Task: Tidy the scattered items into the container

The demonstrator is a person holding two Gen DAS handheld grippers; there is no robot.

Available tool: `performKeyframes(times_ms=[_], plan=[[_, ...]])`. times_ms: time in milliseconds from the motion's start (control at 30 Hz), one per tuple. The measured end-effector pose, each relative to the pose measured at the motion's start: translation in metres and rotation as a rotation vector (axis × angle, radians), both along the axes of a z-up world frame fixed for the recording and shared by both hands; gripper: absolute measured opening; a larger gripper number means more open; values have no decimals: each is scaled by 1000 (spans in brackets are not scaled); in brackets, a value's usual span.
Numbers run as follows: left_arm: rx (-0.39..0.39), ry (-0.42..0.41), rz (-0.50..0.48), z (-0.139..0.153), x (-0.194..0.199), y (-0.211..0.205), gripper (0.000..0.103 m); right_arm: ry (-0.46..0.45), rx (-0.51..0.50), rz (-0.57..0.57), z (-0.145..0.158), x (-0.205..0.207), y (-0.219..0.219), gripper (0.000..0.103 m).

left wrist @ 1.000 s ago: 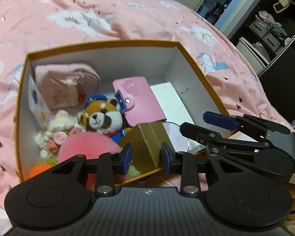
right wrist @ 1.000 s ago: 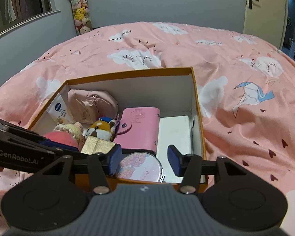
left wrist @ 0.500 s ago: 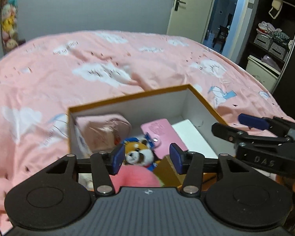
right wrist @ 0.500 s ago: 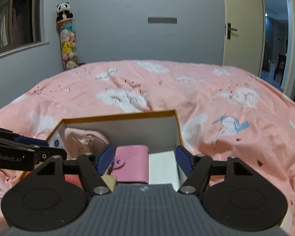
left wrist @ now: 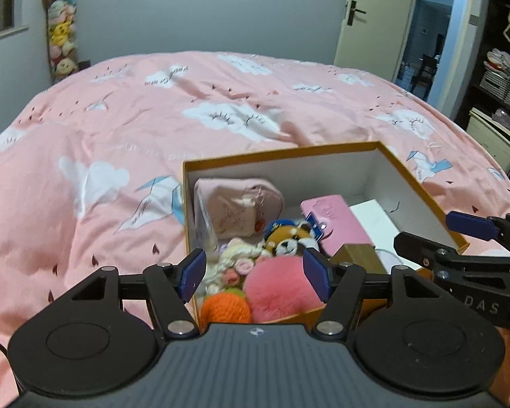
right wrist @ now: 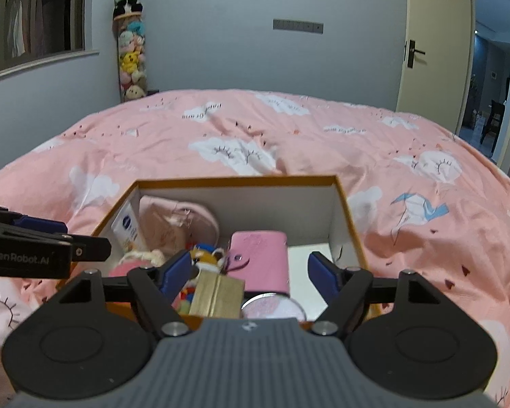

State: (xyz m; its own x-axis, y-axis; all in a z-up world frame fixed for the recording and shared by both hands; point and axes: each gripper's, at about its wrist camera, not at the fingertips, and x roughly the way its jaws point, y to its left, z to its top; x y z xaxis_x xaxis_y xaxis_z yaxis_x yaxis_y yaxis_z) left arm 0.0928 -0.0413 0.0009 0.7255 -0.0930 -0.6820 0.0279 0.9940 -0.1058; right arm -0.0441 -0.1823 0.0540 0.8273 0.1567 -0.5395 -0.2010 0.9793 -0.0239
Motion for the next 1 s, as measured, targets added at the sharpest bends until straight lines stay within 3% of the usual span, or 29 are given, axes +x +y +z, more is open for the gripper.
performKeyframes(times_ms=[267,600,1000], plan=[[-2,3,29,-11,-3,-1,74,27,-34,0,-13,-3,5,80],[-8,89,1,-26,2,-6,74,56,-45,5,-26,-1,8,80],[1,104,15,-30,5,-6,75,34,-67,27,-33,-3,16,86]])
